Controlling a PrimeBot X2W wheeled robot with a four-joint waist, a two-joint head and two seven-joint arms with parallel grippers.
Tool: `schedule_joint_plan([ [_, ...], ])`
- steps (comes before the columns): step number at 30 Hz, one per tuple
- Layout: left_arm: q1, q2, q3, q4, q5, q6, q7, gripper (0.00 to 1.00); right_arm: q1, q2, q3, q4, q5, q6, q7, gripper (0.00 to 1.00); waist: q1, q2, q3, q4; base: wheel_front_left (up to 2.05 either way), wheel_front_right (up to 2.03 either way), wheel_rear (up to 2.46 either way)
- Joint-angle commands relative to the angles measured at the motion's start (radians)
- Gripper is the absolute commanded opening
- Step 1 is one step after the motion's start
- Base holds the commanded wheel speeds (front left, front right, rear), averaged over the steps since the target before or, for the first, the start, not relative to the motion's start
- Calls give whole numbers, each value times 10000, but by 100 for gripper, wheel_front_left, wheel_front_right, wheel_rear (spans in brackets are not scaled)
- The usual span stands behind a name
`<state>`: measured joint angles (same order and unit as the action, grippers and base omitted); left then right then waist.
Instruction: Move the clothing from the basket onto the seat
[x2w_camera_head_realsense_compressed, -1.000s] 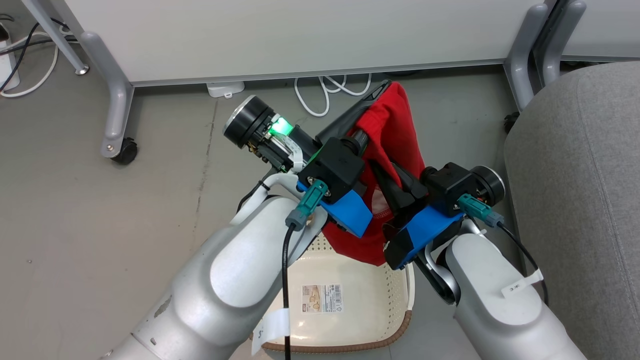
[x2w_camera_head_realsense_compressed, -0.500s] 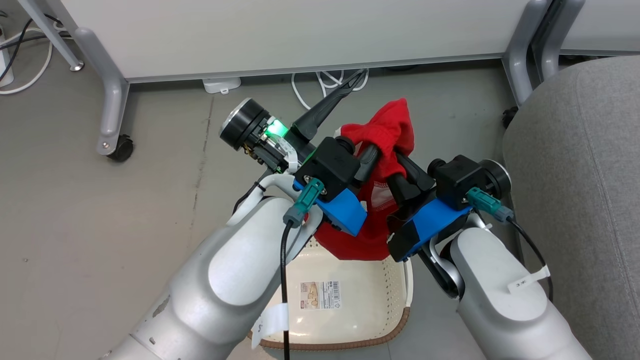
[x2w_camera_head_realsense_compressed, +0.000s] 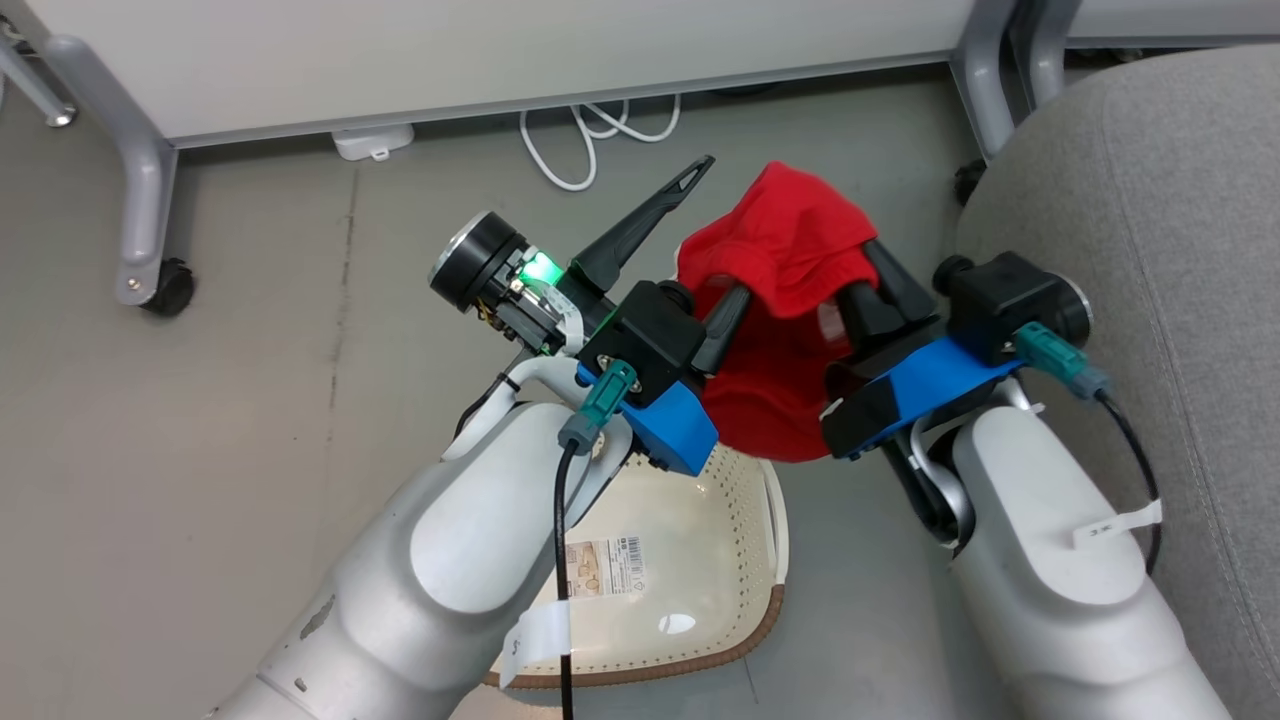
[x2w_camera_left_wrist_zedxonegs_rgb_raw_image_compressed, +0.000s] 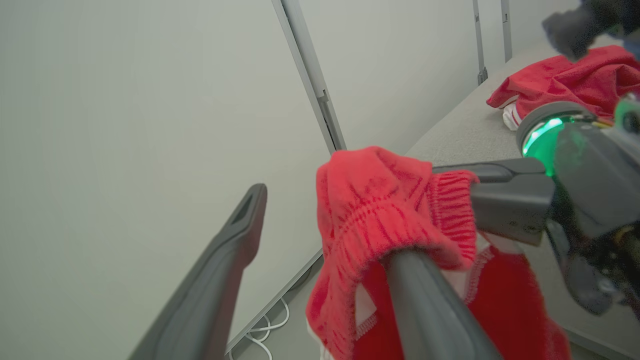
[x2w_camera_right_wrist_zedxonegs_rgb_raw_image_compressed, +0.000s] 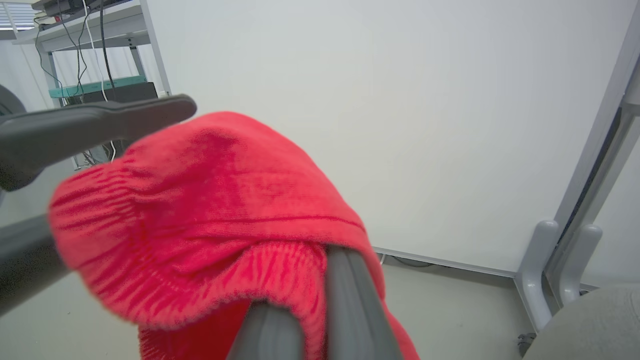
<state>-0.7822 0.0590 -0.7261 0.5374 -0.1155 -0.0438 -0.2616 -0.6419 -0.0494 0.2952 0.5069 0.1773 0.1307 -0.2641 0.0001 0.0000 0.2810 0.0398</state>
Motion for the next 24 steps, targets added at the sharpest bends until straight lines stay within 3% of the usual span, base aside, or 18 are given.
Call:
schedule_joint_plan([
  [1,68,41,-60,62,-43,-58,-51,100,-150,-18,-247,-85,-87,1,-3,0,-1,0,158,-177,0,0,0],
  [12,197,-24,-527,130,34,-243,-51,100,134,-15,-2207,-498,-532,1,-3,0,-1,0,665,-862,0,0,0],
  [24,576,104,-1031,92,122,-484,-51,100,473,-15,-3642,-1141,-477,1,-4,0,-1,0,1118,-2072,0,0,0],
])
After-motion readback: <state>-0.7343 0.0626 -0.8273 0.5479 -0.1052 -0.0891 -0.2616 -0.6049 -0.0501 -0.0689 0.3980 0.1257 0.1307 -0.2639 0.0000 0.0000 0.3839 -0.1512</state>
